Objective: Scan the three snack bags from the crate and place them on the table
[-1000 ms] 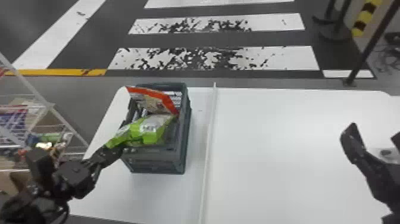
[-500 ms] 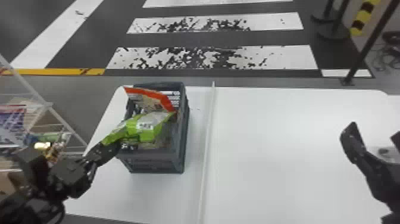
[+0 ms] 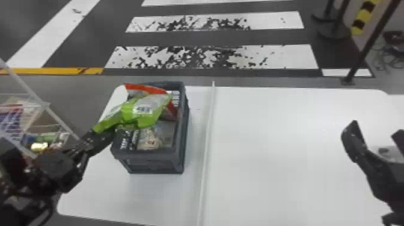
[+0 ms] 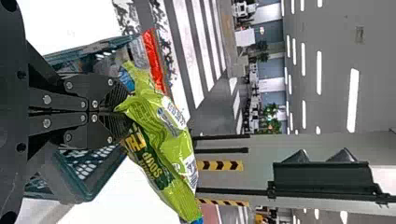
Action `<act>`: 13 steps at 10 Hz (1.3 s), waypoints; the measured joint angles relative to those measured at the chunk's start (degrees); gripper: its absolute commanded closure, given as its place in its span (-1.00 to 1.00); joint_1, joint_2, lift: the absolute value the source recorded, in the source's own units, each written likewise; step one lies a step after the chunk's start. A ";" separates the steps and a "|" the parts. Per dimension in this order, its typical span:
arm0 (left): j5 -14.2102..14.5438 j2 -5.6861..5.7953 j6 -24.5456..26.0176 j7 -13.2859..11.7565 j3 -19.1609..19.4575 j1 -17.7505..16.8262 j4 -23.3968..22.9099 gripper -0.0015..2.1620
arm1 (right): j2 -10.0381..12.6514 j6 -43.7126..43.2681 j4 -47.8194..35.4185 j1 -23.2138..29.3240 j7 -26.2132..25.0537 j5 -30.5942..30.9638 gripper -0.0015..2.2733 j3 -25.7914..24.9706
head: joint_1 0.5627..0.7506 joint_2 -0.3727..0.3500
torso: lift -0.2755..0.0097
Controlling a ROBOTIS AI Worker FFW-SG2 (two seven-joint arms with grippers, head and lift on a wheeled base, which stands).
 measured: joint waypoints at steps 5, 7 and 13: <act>-2.54 -1.86 5.01 1.16 -7.47 2.22 -11.71 0.97 | 0.00 1.33 -0.79 -1.33 -0.04 -0.55 -0.88 -1.09 | 0.41 -0.14 | 0.68; -9.60 -1.80 6.10 4.34 -17.65 0.98 -12.60 0.97 | 0.00 1.47 -0.75 -1.79 -0.05 -0.94 -0.88 -1.08 | 0.41 -0.37 | 0.68; -26.22 -0.70 3.49 18.22 -51.80 -14.86 10.23 0.97 | 0.00 6.13 -2.15 -2.83 0.00 -2.31 -0.88 -3.27 | 0.41 -0.94 | 0.68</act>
